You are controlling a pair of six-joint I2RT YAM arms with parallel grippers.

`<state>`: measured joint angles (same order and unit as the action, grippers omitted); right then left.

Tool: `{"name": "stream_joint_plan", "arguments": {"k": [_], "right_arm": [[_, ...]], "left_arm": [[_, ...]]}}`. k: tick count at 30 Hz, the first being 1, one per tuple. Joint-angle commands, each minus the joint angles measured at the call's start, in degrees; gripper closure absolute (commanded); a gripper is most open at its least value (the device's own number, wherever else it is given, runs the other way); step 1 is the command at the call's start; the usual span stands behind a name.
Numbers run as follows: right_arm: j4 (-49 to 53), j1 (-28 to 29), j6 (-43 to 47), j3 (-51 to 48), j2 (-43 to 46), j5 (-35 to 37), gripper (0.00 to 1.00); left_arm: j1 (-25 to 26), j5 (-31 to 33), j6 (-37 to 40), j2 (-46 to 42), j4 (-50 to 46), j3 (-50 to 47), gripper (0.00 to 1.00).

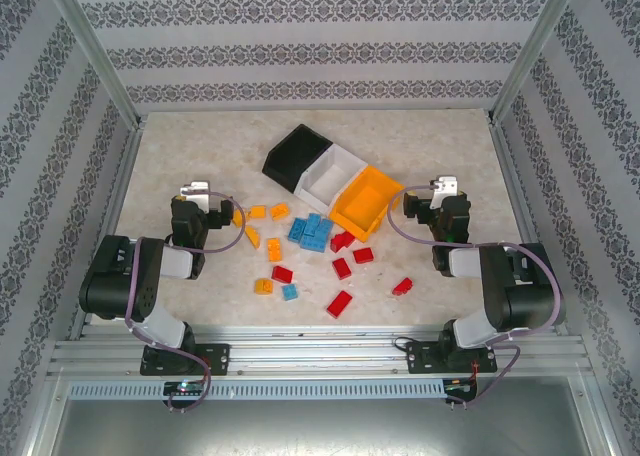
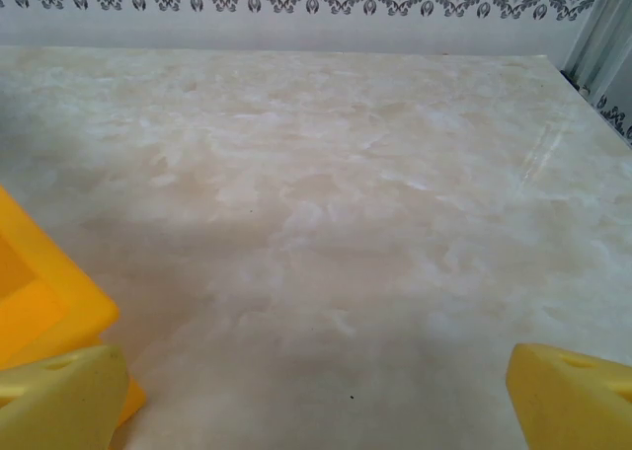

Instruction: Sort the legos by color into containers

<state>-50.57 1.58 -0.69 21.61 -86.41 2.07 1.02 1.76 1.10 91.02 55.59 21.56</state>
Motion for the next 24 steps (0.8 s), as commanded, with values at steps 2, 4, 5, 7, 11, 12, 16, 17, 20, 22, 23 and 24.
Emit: {"name": "stream_joint_plan", "arguments": {"k": [2,4,5,7,11,12,16,17,20,22,23,24], "right_arm": [[-0.3,-0.7,-0.4,0.6,-0.1,-1.3,0.02],[-0.2,-0.7,-0.4,0.6,-0.1,-1.3,0.02],[-0.2,-0.7,-0.4,0.6,-0.1,-1.3,0.02],[-0.3,-0.7,-0.4,0.6,-0.1,-1.3,0.02],[-0.2,-0.7,-0.4,0.6,-0.1,-1.3,0.02],[-0.2,-0.7,-0.4,0.6,-0.1,-1.3,0.02],[-0.2,-0.7,-0.4,0.6,-0.2,-1.3,0.02],[-0.2,-0.7,-0.4,0.6,-0.1,-1.3,0.02],[0.0,-1.0,-0.6,0.8,-0.2,-1.8,0.02],[0.0,-1.0,-0.7,0.8,-0.2,-1.7,0.02],[0.0,-1.0,-0.7,0.9,-0.2,-1.7,0.02],[0.1,-1.0,-0.7,0.9,-0.2,-1.8,0.02]], "left_arm": [[-0.2,0.4,-0.7,-0.1,-1.2,0.3,0.0],[-0.1,0.4,-0.7,-0.1,-1.2,0.3,0.0],[-0.1,0.4,-0.7,-0.1,-1.1,0.3,0.0],[-0.1,0.4,-0.7,-0.1,-1.2,0.3,0.0],[-0.1,0.4,-0.7,-0.1,-1.2,0.3,0.0],[-0.1,0.4,-0.7,-0.1,-1.2,0.3,0.0],[-0.1,0.4,-0.7,-0.1,-1.2,0.3,0.0],[-0.1,0.4,-0.7,-0.1,-1.2,0.3,0.0],[-0.2,0.4,-0.6,-0.1,-1.2,0.3,0.0],[-0.1,0.4,-0.7,-0.1,-1.3,0.3,0.0],[-0.2,0.4,-0.7,-0.1,-1.2,0.3,0.0],[-0.1,0.4,-0.7,-0.1,-1.2,0.3,0.0]]}}
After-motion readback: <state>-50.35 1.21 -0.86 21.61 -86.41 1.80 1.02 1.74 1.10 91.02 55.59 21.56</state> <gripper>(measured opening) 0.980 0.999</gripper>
